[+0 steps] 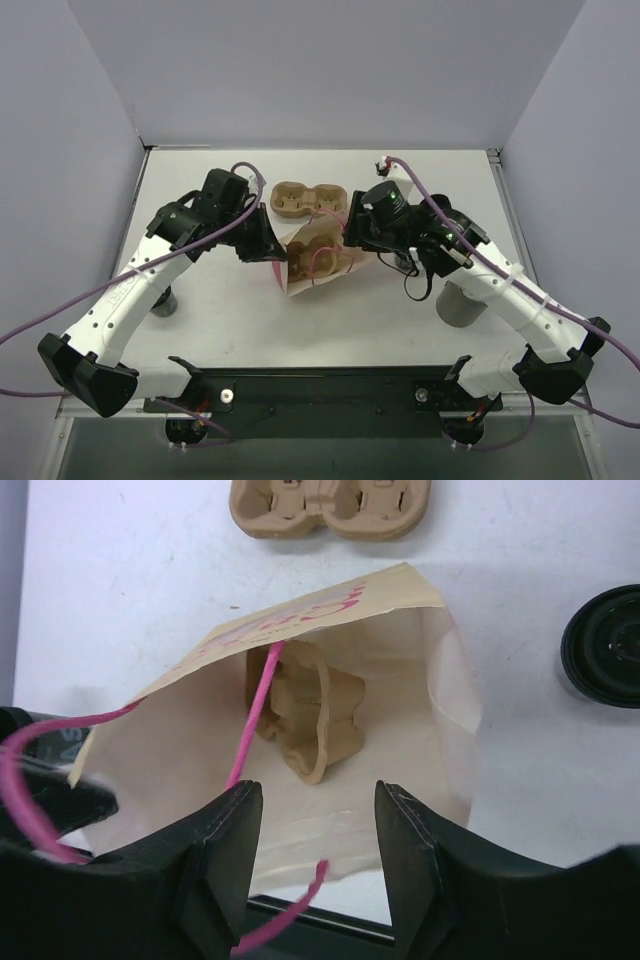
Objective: Pack the takeout coffee
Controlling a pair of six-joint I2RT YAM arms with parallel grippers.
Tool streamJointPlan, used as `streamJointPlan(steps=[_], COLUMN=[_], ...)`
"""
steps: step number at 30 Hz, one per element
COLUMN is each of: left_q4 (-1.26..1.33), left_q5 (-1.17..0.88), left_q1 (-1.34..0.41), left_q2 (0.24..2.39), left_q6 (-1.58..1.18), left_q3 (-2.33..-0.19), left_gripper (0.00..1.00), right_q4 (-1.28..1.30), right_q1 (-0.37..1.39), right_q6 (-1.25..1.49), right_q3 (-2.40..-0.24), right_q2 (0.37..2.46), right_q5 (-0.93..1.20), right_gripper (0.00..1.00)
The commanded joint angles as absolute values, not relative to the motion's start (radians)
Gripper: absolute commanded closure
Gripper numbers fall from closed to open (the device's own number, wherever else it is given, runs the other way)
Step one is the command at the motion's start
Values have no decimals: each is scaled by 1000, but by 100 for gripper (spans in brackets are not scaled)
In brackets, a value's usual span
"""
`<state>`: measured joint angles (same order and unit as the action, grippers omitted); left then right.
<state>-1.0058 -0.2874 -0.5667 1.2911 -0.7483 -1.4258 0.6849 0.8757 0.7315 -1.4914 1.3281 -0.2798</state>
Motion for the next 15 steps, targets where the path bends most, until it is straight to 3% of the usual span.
streamJointPlan(steps=[1,3,8,15], left_q4=[-1035,-1042,-1026,-1080], left_q5=[-351,-339,-282,-170], left_q1=[-519,-511,-509,-509], left_q2=[1296,1305,1328,1350], left_q6=[-747,-732,-695,-640], left_q3=[-1505,-1532,-1575,-1661], left_gripper=[96,92,66,57], right_q4=[919,968,1000,997], right_q1=[865,862,792,643], right_q6=[773,772,700,566], right_q3=[-1662,-1695,-1723,-1857], right_q2=[1322,1327,1364,1469], right_q5=[-294,-333,-362,-258], right_gripper=[51,50,47,43])
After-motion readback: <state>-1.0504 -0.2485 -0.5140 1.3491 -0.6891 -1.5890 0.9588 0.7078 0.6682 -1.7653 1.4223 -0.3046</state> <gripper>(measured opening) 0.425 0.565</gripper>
